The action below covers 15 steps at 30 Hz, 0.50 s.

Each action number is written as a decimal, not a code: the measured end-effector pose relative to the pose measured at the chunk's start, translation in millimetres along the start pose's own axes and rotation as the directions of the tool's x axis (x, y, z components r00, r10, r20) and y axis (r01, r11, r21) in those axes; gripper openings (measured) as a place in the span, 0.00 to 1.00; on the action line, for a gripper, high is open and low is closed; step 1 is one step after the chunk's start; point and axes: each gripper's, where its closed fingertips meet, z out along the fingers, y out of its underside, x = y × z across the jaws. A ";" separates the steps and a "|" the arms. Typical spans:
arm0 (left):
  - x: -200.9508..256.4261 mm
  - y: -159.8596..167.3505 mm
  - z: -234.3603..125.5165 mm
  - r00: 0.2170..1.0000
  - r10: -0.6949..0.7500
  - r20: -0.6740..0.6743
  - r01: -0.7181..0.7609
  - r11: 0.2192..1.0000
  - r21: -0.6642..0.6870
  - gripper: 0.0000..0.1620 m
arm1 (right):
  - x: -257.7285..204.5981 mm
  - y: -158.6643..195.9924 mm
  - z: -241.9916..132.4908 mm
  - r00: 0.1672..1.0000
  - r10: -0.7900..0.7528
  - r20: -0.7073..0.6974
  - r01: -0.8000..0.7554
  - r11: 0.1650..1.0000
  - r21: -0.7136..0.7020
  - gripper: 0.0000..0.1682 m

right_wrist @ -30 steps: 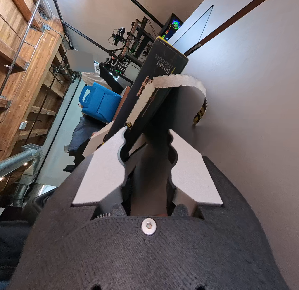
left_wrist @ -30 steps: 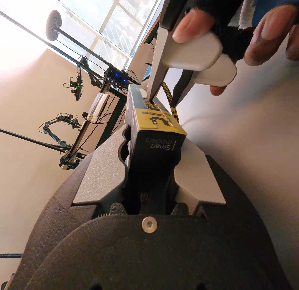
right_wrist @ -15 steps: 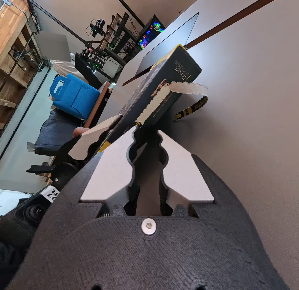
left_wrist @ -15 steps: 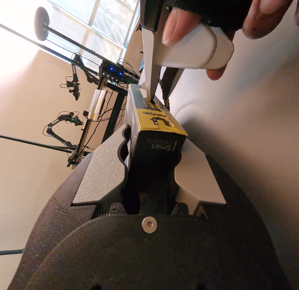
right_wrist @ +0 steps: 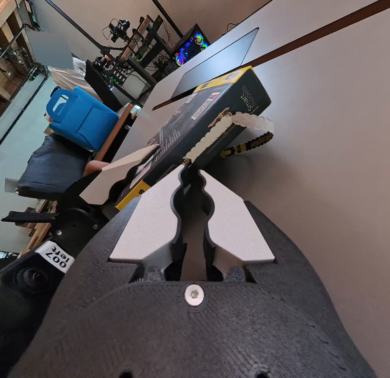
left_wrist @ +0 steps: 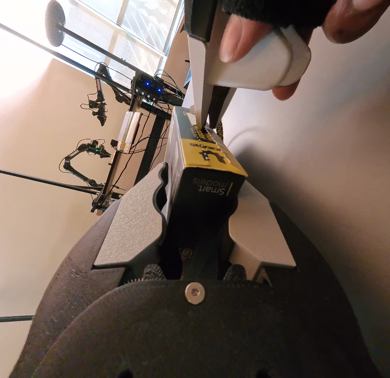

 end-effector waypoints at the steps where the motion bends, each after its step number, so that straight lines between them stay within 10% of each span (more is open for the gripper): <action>1: 0.0 0.5 -0.1 1.000 0.000 0.000 0.000 1.000 -0.001 0.33 | -0.4 0.0 0.1 1.000 -0.006 -0.003 0.006 1.000 0.002 0.02; 15: -3.3 5.6 -1.2 1.000 -0.020 -0.002 0.020 1.000 -0.011 0.32 | -5.0 -2.6 0.7 0.999 -0.052 -0.003 0.052 0.998 0.024 0.00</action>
